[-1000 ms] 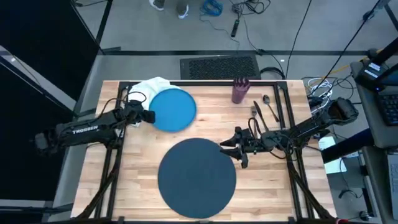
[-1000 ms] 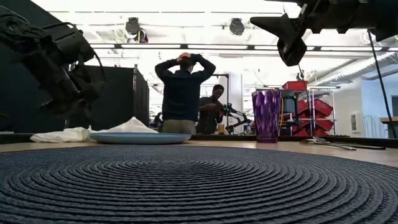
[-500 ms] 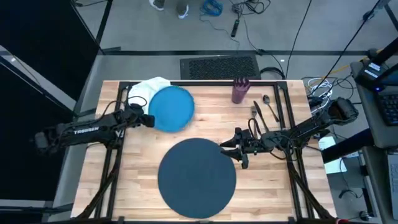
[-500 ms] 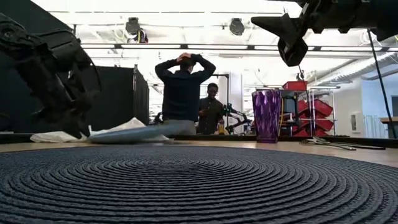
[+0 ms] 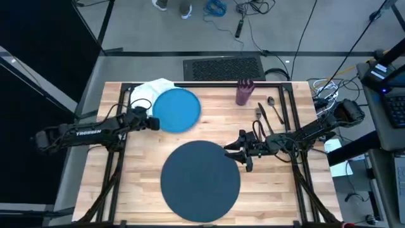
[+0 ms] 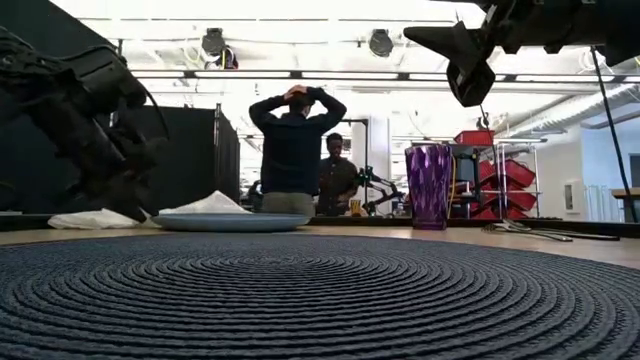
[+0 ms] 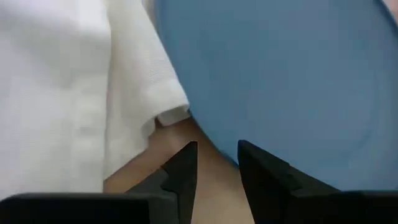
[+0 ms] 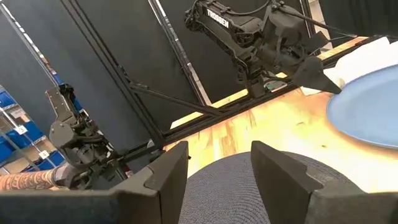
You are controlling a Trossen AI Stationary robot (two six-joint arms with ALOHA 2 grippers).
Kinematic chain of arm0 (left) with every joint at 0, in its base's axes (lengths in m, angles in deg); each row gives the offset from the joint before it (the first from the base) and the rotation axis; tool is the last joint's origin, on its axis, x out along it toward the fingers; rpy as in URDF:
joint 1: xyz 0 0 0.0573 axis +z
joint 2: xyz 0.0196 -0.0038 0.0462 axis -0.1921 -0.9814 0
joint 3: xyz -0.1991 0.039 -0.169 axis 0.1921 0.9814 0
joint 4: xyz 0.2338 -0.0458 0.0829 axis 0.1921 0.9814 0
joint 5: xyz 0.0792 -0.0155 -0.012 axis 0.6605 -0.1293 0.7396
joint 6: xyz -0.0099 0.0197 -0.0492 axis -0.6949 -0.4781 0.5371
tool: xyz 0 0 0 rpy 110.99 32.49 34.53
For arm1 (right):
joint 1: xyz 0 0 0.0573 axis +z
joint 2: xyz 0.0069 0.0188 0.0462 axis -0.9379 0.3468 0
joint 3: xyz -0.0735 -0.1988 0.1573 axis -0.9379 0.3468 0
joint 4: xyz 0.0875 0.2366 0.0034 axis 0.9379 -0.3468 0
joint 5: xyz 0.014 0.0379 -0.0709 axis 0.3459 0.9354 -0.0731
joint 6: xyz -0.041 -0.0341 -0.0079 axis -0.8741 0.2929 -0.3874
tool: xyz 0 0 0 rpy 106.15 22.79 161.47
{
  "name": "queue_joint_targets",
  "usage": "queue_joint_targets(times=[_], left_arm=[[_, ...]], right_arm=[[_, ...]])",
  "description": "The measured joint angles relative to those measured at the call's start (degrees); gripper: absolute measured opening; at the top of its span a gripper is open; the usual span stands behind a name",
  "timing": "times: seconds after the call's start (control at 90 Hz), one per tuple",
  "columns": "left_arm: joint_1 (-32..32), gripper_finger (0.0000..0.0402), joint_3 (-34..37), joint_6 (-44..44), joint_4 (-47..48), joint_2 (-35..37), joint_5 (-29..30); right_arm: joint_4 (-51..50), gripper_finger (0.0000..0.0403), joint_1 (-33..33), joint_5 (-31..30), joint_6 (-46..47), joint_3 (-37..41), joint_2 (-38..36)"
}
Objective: Set table place
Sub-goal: Put the plate on the place mat
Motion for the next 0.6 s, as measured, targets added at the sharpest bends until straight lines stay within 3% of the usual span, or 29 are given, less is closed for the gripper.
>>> queue_joint_targets(times=[0.6], left_arm=[[0.04,0.01,-0.03,5.84,-12.49,-13.68,4.15]], right_arm=[[0.04,0.0162,0.0,0.0,0.0,0.0,0.0]])
